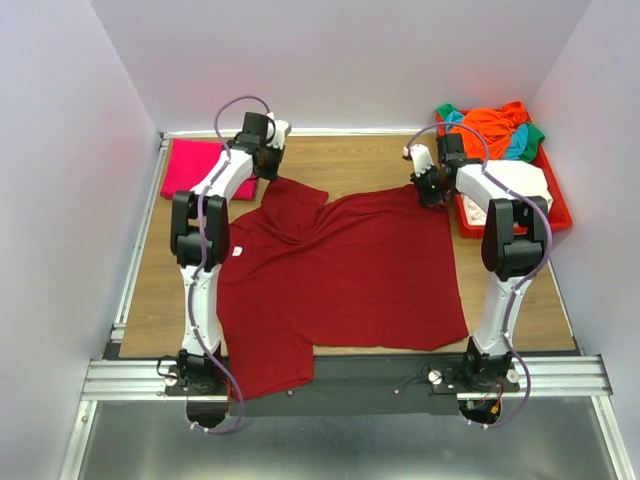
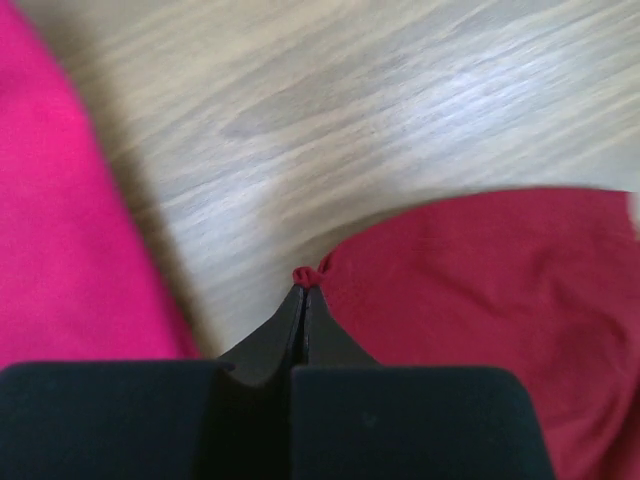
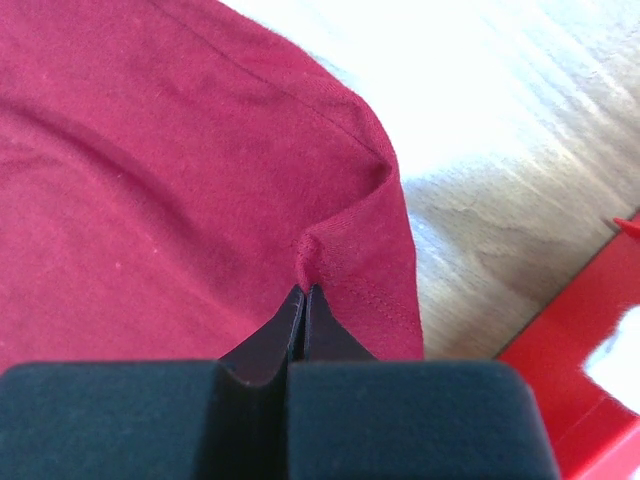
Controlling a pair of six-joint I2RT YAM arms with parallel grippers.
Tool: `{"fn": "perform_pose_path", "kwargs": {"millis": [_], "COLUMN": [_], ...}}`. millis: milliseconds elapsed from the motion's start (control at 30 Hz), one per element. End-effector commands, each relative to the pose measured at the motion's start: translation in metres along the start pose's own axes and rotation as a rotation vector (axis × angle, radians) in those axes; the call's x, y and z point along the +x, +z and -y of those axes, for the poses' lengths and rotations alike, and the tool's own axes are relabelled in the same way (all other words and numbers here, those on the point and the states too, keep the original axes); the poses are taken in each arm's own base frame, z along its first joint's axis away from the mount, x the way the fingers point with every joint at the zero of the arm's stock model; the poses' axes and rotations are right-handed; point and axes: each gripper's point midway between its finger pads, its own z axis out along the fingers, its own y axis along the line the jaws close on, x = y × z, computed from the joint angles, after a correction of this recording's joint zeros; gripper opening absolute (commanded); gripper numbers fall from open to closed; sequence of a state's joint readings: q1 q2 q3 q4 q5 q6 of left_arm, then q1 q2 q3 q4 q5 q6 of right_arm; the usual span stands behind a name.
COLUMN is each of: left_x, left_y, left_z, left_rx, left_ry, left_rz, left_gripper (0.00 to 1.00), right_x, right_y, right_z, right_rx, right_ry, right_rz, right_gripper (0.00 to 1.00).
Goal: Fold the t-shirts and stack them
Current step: Flatten the tshirt out
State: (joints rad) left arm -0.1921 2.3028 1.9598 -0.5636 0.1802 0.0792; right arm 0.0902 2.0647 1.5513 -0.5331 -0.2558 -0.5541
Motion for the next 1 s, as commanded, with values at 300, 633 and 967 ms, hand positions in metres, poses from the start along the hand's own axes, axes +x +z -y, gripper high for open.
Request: {"fn": "perform_pose_path", "kwargs": {"millis": [300,633,967], "left_x": [-0.096,-0.118,-0.122], "left_y": [-0.123,-0.207,-0.292], "left_z": [0.003,-0.012,-0.016], "left_rx": [-0.064,-0.172,-0.287], "left_ry": [0.023,0.057,0.061], "left_rz": [0.428,0.604,0.787], "left_gripper": [0.00,0.00,0.00], "right_x": [-0.051,-0.091,-0.137], "right_y": [-0.047,-0.116,-0.194], "right_z": [0.050,0.076,0.073], "right_rx": [0.209,0.384,0.454], "right_ry": [-0.050,-0.124,-0.120], "right_rz": [0.076,0.157,0.338], "right_gripper": [0.01,0.01,0.01]}}
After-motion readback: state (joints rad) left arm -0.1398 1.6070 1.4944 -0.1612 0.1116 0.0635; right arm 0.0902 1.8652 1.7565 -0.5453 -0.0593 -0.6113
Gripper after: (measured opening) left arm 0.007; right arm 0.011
